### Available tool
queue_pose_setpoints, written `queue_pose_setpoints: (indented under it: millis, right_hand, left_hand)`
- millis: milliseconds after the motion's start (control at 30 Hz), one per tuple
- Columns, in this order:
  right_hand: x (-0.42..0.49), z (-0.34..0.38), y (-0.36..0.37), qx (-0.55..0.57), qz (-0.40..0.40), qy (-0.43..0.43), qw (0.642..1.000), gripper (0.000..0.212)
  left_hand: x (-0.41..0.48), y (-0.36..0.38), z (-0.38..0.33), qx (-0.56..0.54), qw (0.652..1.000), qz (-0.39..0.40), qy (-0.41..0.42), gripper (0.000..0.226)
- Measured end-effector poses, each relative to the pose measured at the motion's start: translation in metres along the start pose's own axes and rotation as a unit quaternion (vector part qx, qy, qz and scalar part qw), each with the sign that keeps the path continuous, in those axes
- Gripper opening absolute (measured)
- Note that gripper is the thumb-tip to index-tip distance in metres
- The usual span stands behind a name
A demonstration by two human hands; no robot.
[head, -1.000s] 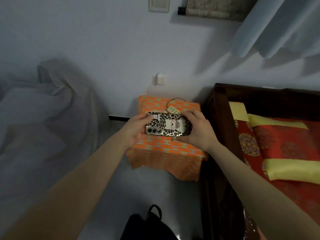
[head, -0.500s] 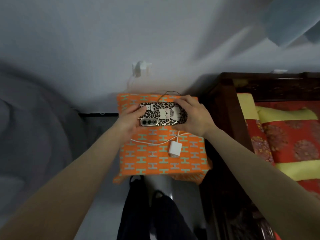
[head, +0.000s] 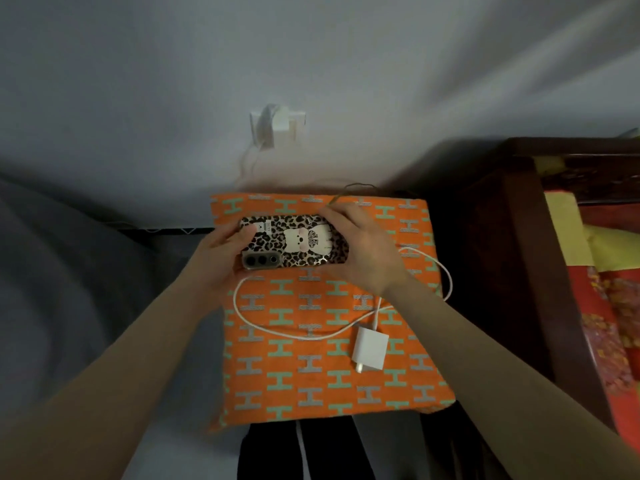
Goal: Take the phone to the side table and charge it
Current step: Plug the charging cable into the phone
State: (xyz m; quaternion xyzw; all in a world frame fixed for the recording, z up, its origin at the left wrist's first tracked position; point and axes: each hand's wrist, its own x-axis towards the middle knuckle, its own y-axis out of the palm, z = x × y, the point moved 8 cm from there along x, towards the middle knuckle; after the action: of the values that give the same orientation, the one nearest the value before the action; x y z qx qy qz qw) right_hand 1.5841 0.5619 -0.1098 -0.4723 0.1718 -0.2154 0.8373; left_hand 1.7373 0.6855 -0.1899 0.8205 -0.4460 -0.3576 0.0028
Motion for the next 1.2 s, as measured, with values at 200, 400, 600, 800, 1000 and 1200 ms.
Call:
queue_pose_setpoints:
  millis: [200,400,600,800,1000,1200]
  right_hand:
    - [-0.038,-0.045,0.033,0.352,-0.107,0.299,0.881,0.056]
    - [-0.054,-0.055,0.098,0.398,-0.044,0.485,0.778,0.033]
    - [-0.037,-0.057,0.126,0.393,-0.065,0.536,0.744,0.029]
    - [-0.036,-0.058,0.132,0.376,-0.09,0.547,0.742,0.016]
    - [-0.042,-0.017,0.094,0.548,-0.1,0.386,0.735,0.023]
    - [-0.054,0.028,0.037,0.58,0.038,0.233,0.78,0.031]
  left_hand:
    - [-0.002,-0.051,0.03,-0.055,0.996,-0.061,-0.04,0.019]
    - [-0.008,-0.093,0.034,-0.083,0.99,-0.099,-0.051,0.018]
    - [-0.011,-0.107,0.037,-0.08,0.991,-0.092,-0.063,0.032]
    - [-0.021,-0.103,0.044,-0.089,0.99,-0.077,-0.081,0.038]
    - [-0.026,-0.096,0.045,-0.148,0.985,-0.045,-0.073,0.035]
    - [-0.028,-0.082,0.043,-0.12,0.99,-0.009,-0.079,0.038]
